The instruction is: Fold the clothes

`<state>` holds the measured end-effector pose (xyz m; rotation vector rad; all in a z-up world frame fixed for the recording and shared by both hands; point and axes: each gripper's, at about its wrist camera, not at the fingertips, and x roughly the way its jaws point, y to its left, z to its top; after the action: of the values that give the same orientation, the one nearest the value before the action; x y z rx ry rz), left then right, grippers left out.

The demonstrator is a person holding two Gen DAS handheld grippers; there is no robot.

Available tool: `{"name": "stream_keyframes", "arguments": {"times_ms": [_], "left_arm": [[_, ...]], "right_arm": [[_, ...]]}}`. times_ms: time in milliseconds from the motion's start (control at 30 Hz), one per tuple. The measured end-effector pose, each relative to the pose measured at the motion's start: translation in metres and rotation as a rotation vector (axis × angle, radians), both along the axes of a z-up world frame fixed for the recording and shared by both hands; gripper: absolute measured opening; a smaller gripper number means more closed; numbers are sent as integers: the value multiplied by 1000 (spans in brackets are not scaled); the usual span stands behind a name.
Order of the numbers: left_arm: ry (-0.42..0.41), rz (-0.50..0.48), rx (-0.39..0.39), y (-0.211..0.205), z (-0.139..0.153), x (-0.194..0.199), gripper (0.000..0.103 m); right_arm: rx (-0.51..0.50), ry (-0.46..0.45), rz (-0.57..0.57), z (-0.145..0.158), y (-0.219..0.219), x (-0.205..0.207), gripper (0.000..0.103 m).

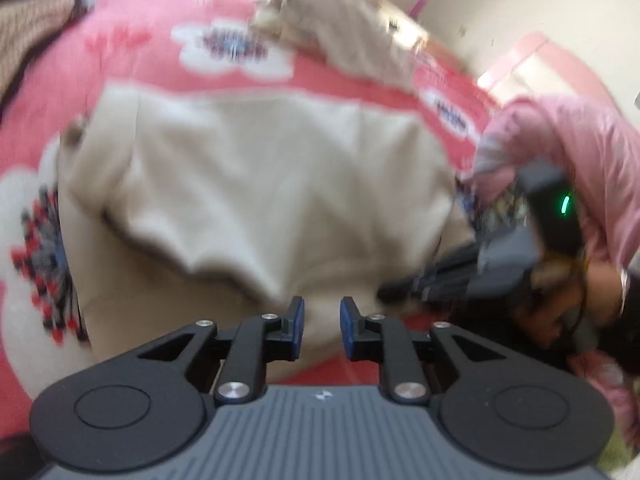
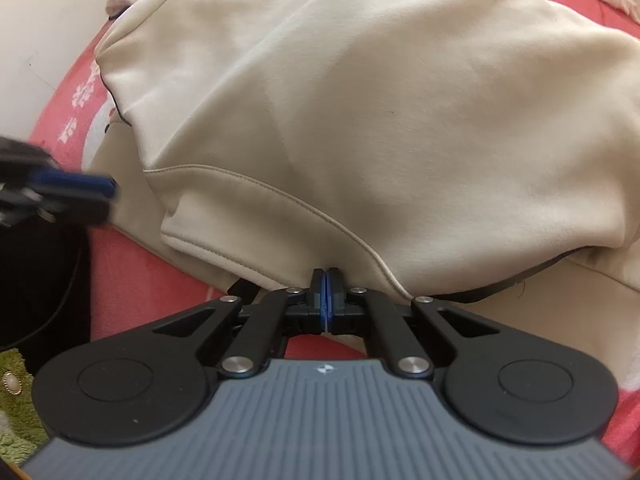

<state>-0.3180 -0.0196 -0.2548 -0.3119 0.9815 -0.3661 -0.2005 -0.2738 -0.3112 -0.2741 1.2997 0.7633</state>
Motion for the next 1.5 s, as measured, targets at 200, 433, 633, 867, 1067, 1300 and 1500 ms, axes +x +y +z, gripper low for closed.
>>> {"name": "stream_keyframes", "arguments": {"times_ms": [200, 433, 633, 867, 1067, 1300, 1500], "left_arm": [[26, -6, -14, -32, -39, 53, 25], [-44, -95, 138, -59, -58, 40, 27], [-30, -84, 98, -56, -64, 43, 31], [-32, -85, 86, -53, -64, 41, 31], [-28, -85, 62, -49, -66, 42, 31], [-21, -77, 29, -46, -68, 42, 31], [-21, -78, 14, -45, -69, 42, 31]], "right_arm": [[-14, -29, -4, 2, 1, -4, 0], [10, -49, -46, 29, -26, -2, 0], [22, -409, -206, 80, -52, 45, 4], [-209, -375, -270, -10, -82, 74, 3], [-49, -429, -388, 36, -75, 97, 9], [203, -198, -824, 30, -121, 178, 47], [199, -34, -832, 8, -107, 195, 8]]}}
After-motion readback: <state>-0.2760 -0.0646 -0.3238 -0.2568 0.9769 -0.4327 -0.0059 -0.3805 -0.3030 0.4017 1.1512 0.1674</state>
